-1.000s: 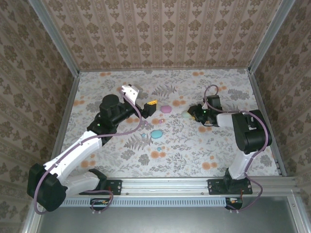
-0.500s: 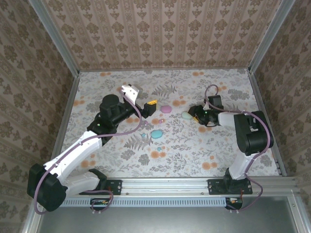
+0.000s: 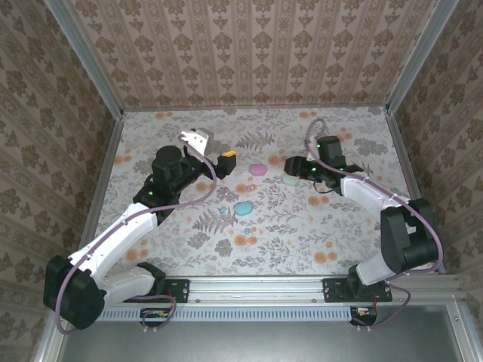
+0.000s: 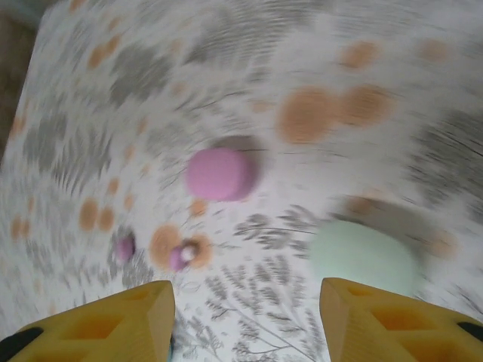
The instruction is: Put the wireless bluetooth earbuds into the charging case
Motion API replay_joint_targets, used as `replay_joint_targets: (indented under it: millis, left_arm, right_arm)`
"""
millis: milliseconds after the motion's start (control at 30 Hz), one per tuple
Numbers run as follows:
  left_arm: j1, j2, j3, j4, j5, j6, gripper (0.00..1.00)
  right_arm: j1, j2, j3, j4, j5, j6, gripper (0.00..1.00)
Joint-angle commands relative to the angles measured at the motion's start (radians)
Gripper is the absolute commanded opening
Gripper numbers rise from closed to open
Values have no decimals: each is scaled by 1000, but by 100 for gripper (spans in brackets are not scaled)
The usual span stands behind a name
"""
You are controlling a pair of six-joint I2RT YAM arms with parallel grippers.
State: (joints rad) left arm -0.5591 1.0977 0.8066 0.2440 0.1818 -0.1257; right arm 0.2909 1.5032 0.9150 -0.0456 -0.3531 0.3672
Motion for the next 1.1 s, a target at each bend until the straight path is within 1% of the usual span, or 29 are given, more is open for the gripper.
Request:
replay_joint_targets:
  millis: [0, 100, 233, 267, 500, 600, 767, 900, 1000, 1067]
  left_arm:
    - [32, -38, -24, -28, -46, -70, 93]
    - [60, -68, -44, -40, -62, -88, 94]
    - [97, -111, -77, -39, -65, -118, 94]
    - [136, -120, -85, -37, -61, -123, 94]
    - [204, -151, -99, -61, -51, -170, 95]
    - [214, -159, -106, -67, -58, -195, 95]
    - [221, -181, -124, -77, -106, -234, 95]
    - [230, -209, -128, -103, -118, -222, 96]
    - [240, -228, -137, -109, -122, -213, 96]
    - [244, -233, -143, -108, -123, -211, 97]
  right_arm:
    - [127, 6, 22, -36, 32, -343, 56]
    - [219, 33, 17, -6, 38, -516, 56]
    - [293, 58, 33, -20, 47, -706, 57]
    - [304, 65, 41, -30, 54, -739, 58]
    - [326, 128, 130, -173, 65, -908, 58]
    - [339, 160, 162, -226, 67, -982, 59]
    - [350, 208, 209, -286, 85, -1086, 60]
    - [350, 241, 216, -298, 106, -1156, 62]
    - [350, 268, 238, -329, 87, -1194, 62]
    - [350, 283, 258, -349, 42, -1213, 63]
